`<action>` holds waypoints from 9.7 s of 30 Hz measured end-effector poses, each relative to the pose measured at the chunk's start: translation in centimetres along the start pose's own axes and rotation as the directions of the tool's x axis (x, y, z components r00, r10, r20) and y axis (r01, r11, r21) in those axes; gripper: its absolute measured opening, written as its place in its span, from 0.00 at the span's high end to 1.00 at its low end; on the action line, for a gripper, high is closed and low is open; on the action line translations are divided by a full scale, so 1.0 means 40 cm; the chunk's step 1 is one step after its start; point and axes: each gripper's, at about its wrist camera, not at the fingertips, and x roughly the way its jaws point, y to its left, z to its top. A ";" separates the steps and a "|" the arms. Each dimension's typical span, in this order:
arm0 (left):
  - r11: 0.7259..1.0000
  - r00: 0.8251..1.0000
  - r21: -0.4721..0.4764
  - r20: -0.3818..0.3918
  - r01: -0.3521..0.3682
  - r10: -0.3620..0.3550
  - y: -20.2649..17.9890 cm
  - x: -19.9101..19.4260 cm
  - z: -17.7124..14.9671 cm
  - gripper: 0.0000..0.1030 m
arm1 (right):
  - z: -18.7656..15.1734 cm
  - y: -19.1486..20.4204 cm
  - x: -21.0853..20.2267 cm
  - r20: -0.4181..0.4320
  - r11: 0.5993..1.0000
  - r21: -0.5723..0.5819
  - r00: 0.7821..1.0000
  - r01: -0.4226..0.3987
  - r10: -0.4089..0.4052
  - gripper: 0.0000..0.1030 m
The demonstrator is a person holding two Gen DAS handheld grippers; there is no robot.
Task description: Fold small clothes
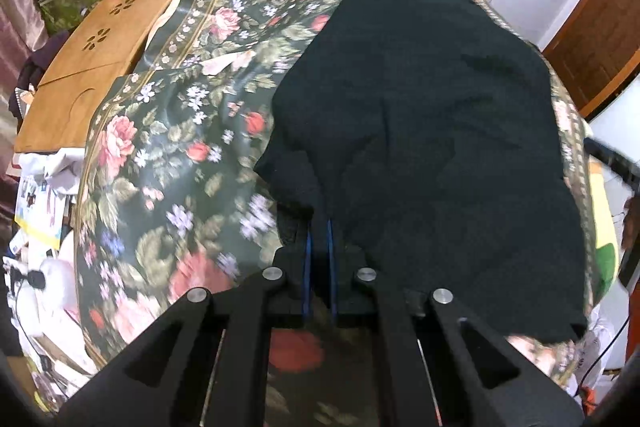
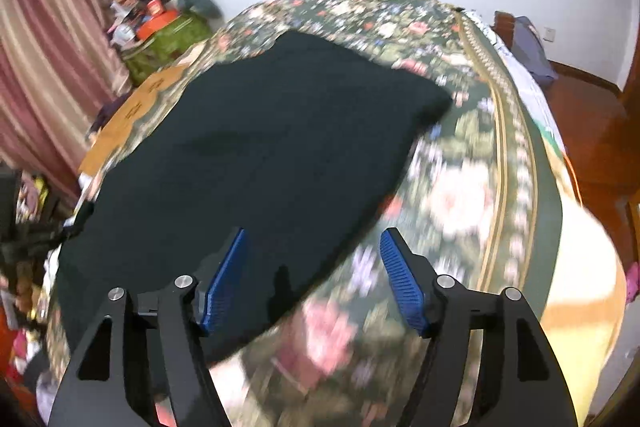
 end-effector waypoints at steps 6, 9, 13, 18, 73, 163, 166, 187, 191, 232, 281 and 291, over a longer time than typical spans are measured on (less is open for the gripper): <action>0.994 0.994 0.031 0.011 0.105 -0.105 -0.085 -0.042 -0.054 0.95 | -0.073 0.032 -0.010 -0.072 0.996 0.029 0.994 -0.080 0.082 0.35; 0.994 0.995 0.063 0.033 0.091 -0.093 -0.114 -0.063 -0.073 0.94 | -0.100 0.037 0.007 -0.098 0.994 0.054 0.990 -0.096 0.101 0.35; 0.996 0.995 0.043 0.053 0.084 -0.086 -0.084 -0.097 -0.086 0.77 | -0.116 0.045 0.037 -0.140 0.992 0.071 0.984 -0.104 0.113 0.35; 0.999 0.995 -0.029 0.096 0.024 -0.021 -0.002 -0.128 -0.084 0.57 | -0.114 0.056 0.035 -0.112 0.993 0.049 0.987 -0.106 0.111 0.51; 0.996 0.997 0.079 0.061 0.036 -0.041 -0.045 -0.075 -0.010 0.24 | -0.142 -0.058 -0.094 -0.084 0.997 0.072 0.996 0.024 -0.018 0.36; 0.983 0.991 0.182 0.131 0.002 -0.026 -0.160 0.068 0.481 0.22 | 0.215 -0.104 0.061 0.050 0.999 -0.020 0.998 -0.043 0.044 0.49; 0.980 0.994 0.196 0.101 0.025 -0.046 -0.165 0.068 0.408 0.22 | 0.149 -0.077 0.092 -0.008 0.996 -0.008 0.996 -0.085 0.085 0.49; 0.981 0.998 0.183 0.027 -0.069 0.065 -0.246 0.344 0.702 0.21 | 0.116 -0.017 0.211 -0.047 0.985 -0.032 0.985 -0.170 0.169 0.91; 0.986 0.989 0.096 0.079 -0.135 0.128 -0.224 0.334 0.796 0.21 | 0.121 0.002 0.201 -0.035 0.980 -0.062 0.982 -0.189 0.187 0.94; 0.986 0.995 0.167 0.096 0.024 -0.041 -0.132 0.182 0.504 0.21 | 0.439 -0.061 0.147 0.168 0.999 -0.046 0.986 0.007 0.001 0.35; 0.949 0.950 0.054 -0.006 0.312 -0.312 -0.191 0.299 0.589 0.80 | 0.331 -0.205 0.269 0.110 0.985 0.144 0.990 -0.099 0.083 0.92; 0.966 0.962 0.145 0.139 0.215 -0.234 -0.210 0.098 0.536 0.84 | 0.352 -0.107 0.110 0.192 0.989 0.044 0.973 -0.138 0.127 0.93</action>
